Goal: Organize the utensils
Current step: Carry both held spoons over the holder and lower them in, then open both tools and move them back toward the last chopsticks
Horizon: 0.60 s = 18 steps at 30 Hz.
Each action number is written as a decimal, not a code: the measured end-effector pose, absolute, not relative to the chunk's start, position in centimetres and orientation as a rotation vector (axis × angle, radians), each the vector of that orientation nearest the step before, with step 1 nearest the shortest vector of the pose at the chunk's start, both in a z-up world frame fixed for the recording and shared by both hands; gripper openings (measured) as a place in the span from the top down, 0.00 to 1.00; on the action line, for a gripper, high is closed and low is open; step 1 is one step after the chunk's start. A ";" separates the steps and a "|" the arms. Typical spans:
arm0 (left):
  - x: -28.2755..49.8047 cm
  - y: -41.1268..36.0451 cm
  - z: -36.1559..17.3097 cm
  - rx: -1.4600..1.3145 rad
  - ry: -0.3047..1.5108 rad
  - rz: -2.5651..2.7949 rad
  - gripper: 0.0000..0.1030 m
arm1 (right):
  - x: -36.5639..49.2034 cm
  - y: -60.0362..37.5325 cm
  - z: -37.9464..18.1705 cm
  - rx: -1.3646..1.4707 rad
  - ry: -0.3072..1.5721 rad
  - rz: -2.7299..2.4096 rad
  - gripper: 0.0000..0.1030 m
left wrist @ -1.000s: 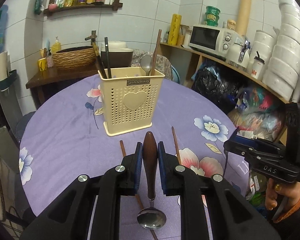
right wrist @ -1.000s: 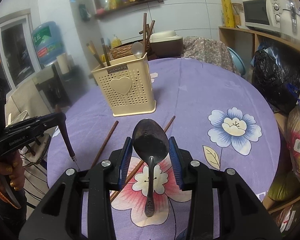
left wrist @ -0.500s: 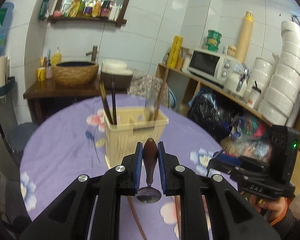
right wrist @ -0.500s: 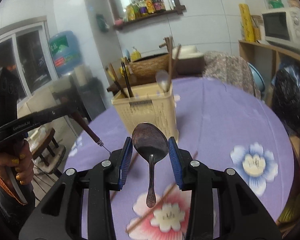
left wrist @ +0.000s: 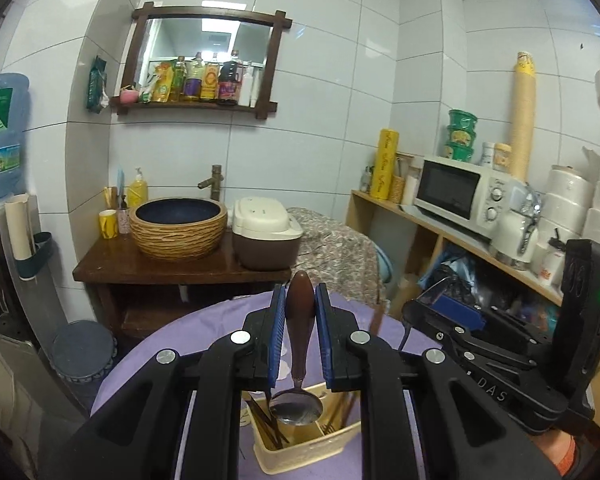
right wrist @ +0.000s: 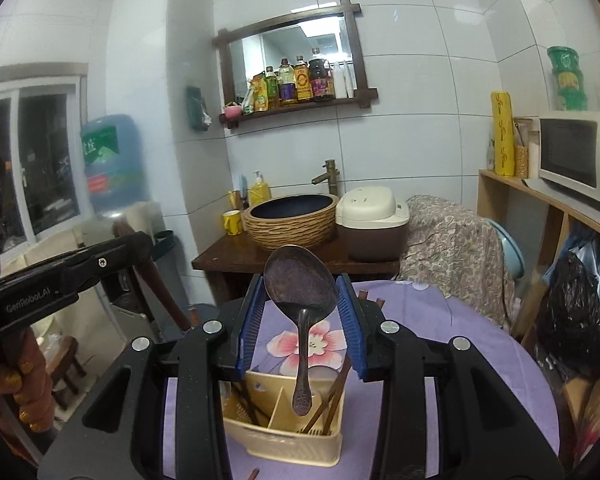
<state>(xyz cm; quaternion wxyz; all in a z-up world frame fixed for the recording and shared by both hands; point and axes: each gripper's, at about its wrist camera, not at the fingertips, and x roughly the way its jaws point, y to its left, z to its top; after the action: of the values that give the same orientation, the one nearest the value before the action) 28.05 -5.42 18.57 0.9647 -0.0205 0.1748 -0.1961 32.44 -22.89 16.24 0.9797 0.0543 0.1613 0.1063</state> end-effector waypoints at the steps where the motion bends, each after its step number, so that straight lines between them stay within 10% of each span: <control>1: 28.3 -5.5 17.8 -0.037 0.348 -0.377 0.84 | 32.8 -22.8 15.5 0.107 0.331 0.210 0.63; 18: 28.9 -4.4 6.6 -0.054 0.481 -0.298 0.84 | 32.3 -21.9 4.3 0.027 0.464 0.160 0.63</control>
<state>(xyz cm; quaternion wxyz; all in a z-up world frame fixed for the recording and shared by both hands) 28.92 -4.35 6.56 0.9599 -0.0265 0.2371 -0.1472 32.32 -21.88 4.34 0.9699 0.0132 0.2298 0.0792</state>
